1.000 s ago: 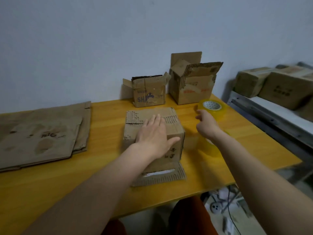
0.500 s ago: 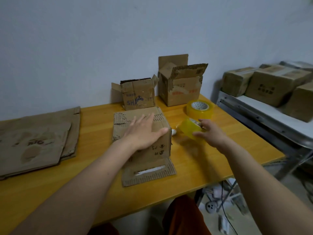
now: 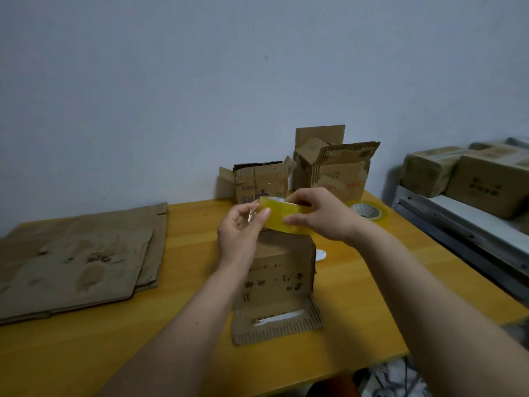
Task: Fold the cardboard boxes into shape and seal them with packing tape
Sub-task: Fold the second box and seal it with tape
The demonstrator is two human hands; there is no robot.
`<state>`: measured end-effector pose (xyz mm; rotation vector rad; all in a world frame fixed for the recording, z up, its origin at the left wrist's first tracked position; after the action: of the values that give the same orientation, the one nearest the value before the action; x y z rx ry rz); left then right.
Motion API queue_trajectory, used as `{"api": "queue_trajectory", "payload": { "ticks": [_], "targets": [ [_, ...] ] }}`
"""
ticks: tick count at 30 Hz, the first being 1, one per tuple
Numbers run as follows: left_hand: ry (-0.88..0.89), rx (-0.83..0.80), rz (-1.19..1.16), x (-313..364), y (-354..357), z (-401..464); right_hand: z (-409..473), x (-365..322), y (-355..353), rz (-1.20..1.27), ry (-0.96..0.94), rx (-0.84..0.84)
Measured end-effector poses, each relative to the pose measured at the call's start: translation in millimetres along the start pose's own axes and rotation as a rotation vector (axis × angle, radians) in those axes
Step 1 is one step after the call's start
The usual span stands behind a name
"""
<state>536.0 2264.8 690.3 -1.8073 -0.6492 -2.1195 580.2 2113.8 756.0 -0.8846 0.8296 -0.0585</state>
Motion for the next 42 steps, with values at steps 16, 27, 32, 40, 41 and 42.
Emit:
{"api": "queue_trajectory", "payload": {
  "ticks": [16, 27, 32, 40, 41, 42],
  "targets": [
    [-0.216, 0.331, -0.185, -9, -17, 22, 34, 43, 48, 0.415, 0.237, 0.684],
    [-0.269, 0.451, 0.230, -5, -56, 34, 41, 47, 60, 0.245, 0.217, 0.507],
    [-0.461, 0.426, 0.080, -15, -75, 35, 44, 43, 70, 0.169, 0.241, 0.488],
    [-0.540, 0.478, -0.009, -25, -89, 44, 48, 36, 74, -0.002, 0.211, 0.420],
    [-0.561, 0.506, -0.017, -27, -95, 47, 46, 36, 74, -0.028, 0.194, 0.430],
    [-0.588, 0.501, -0.022, -30, -99, 50, 45, 37, 73, -0.048, 0.179, 0.431]
  ]
}}
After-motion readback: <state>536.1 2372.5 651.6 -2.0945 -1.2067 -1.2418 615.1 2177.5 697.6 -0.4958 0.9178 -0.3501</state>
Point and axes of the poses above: each hand's wrist, its own z-axis towards the middle knuckle, its own y-axis out of the palm, x = y × z, the point moved 3 cm from there along z, towards the middle knuckle, and after that the axes turned 11 degrees about -y, right-handed, at the moved point
